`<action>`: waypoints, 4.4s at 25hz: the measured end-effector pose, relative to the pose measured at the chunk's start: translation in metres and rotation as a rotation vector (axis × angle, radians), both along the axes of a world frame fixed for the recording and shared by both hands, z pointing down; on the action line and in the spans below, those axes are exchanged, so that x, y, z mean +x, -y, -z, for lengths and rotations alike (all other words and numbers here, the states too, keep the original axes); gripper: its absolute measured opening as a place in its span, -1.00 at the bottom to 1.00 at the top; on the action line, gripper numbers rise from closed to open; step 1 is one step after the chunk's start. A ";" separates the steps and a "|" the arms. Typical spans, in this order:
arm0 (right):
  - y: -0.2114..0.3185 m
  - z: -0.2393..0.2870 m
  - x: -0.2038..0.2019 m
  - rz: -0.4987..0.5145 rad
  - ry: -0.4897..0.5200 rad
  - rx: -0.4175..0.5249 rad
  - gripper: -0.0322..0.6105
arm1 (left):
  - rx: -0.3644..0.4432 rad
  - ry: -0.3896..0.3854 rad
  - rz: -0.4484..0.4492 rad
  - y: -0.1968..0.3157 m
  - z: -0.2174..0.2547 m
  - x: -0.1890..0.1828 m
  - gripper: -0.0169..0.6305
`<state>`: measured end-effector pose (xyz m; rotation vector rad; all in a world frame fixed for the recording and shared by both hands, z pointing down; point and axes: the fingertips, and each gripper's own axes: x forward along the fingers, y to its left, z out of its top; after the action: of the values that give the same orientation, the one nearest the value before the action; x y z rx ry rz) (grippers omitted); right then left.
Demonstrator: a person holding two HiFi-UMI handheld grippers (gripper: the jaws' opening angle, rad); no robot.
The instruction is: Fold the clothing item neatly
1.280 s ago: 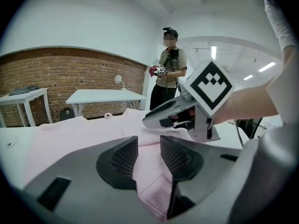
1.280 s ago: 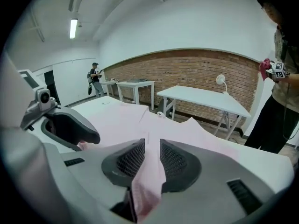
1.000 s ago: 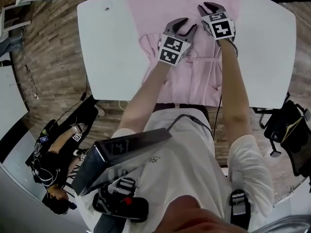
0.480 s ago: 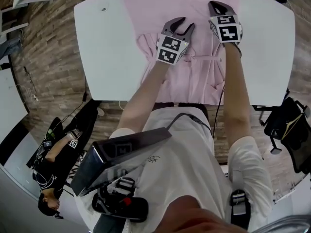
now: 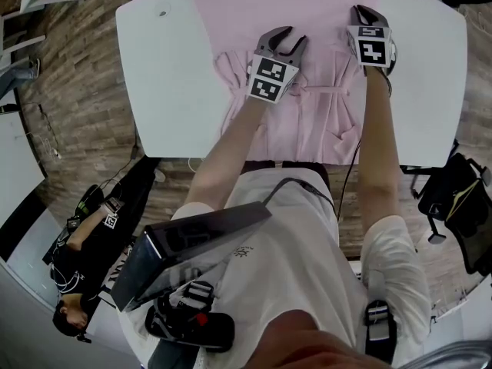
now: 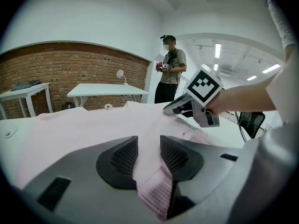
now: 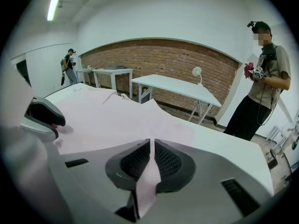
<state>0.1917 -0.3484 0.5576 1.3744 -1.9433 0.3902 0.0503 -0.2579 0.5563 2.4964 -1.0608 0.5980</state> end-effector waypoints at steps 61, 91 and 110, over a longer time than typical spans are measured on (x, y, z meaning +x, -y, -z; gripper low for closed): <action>-0.335 0.079 -0.086 0.280 0.283 0.129 -0.89 | 0.171 -0.118 0.303 -0.268 0.121 -0.122 -0.94; -0.453 0.083 -0.019 0.239 0.309 0.125 -0.89 | 0.133 -0.080 0.451 -0.382 0.110 -0.147 -0.94; -0.495 0.044 0.037 0.227 0.333 0.097 -0.89 | 0.138 -0.036 0.535 -0.418 0.097 -0.133 -0.94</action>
<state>0.2289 0.1465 0.5131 1.1869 -2.3908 0.4417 -0.0829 0.1600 0.4598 2.1720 -1.7156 0.3249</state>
